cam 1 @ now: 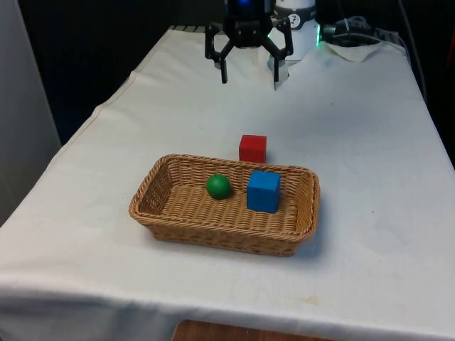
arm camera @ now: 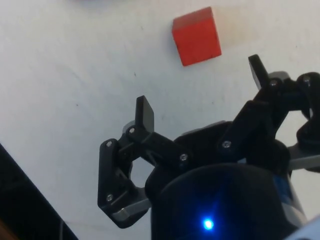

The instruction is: Place all non-red objects into the basket.

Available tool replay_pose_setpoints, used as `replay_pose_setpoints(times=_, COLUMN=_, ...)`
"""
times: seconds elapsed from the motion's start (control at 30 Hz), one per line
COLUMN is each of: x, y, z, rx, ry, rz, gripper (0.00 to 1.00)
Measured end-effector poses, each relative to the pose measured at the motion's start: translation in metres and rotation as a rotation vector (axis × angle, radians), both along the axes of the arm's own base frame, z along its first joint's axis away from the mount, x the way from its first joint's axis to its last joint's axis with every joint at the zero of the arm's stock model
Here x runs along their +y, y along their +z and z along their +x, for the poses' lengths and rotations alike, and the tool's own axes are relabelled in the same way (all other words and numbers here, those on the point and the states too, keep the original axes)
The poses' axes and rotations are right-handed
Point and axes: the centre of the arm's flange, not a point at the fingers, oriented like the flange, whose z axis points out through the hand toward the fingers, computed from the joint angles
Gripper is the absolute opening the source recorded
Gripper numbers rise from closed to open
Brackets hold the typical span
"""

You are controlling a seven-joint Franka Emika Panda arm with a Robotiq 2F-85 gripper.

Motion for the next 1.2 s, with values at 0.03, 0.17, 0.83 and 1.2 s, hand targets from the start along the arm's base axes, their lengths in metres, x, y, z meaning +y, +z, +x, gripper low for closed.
replay_pose_setpoints(times=0.03, x=0.002, y=0.001, z=-0.001, rx=0.001, ry=0.004, rz=-0.001, gripper=1.00)
replay_pose_setpoints(times=0.17, x=0.015, y=0.000, z=-0.009, rx=0.011, ry=0.028, rz=-0.008, gripper=1.00)
replay_pose_setpoints(times=0.83, x=0.056, y=-0.003, z=-0.028, rx=0.035, ry=0.114, rz=-0.021, gripper=1.00)
replay_pose_setpoints(times=1.2, x=0.056, y=-0.010, z=-0.030, rx=0.044, ry=0.081, rz=-0.023, gripper=1.00)
